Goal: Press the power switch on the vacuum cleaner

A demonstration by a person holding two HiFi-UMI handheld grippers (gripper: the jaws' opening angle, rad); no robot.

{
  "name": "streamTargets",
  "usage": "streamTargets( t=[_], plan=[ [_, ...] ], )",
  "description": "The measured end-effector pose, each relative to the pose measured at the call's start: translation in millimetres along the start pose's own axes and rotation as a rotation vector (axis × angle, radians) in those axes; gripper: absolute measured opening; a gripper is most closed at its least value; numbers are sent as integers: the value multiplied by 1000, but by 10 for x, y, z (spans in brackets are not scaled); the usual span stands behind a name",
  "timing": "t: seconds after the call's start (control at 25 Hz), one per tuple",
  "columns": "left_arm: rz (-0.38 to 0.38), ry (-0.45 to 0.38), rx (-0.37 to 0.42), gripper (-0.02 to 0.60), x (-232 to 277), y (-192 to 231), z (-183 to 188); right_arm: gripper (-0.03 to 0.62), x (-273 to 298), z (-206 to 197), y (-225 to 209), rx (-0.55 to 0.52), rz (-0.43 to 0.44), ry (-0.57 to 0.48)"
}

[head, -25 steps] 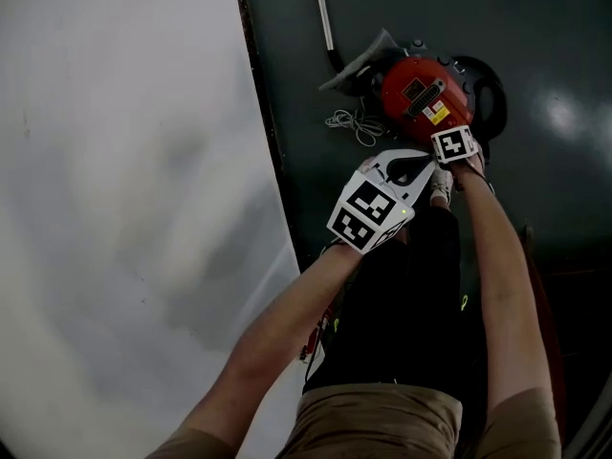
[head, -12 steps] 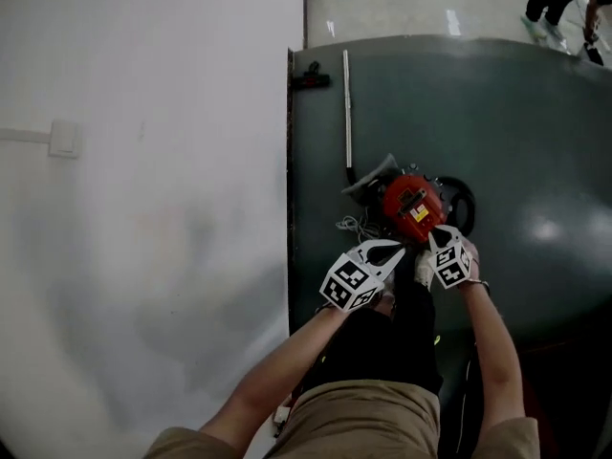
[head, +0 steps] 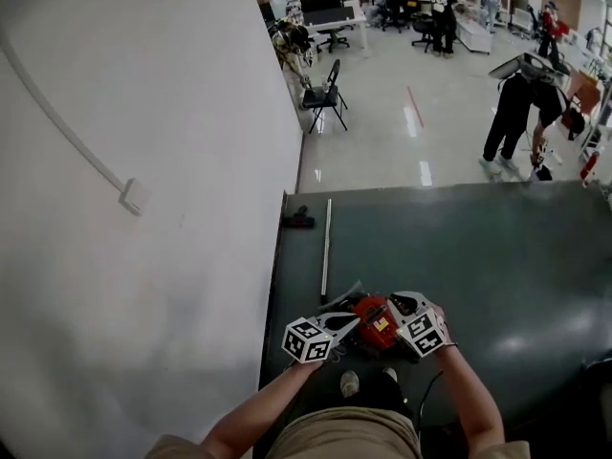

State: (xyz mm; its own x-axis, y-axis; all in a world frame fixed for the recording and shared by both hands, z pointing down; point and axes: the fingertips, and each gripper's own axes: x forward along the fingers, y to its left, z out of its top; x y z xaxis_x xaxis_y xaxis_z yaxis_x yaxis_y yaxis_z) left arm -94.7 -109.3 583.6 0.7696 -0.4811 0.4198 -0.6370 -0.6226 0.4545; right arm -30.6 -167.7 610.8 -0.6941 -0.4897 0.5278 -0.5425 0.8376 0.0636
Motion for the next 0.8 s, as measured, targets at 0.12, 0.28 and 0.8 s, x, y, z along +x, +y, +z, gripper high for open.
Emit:
streamTargets(
  t=[0.12,0.28,0.8],
  plan=[
    [-33,-53,93,3,7,-293,627,12,-392,570,-218,-44,-24,-65],
    [-30,-148,162,3,-25,-579,1252,12,-1005,1125,-510,-30,-85,-162],
    [105,-392,181,5,-714,-103,2003,15,-2697,699,-1856,47,-440,-202]
  ],
)
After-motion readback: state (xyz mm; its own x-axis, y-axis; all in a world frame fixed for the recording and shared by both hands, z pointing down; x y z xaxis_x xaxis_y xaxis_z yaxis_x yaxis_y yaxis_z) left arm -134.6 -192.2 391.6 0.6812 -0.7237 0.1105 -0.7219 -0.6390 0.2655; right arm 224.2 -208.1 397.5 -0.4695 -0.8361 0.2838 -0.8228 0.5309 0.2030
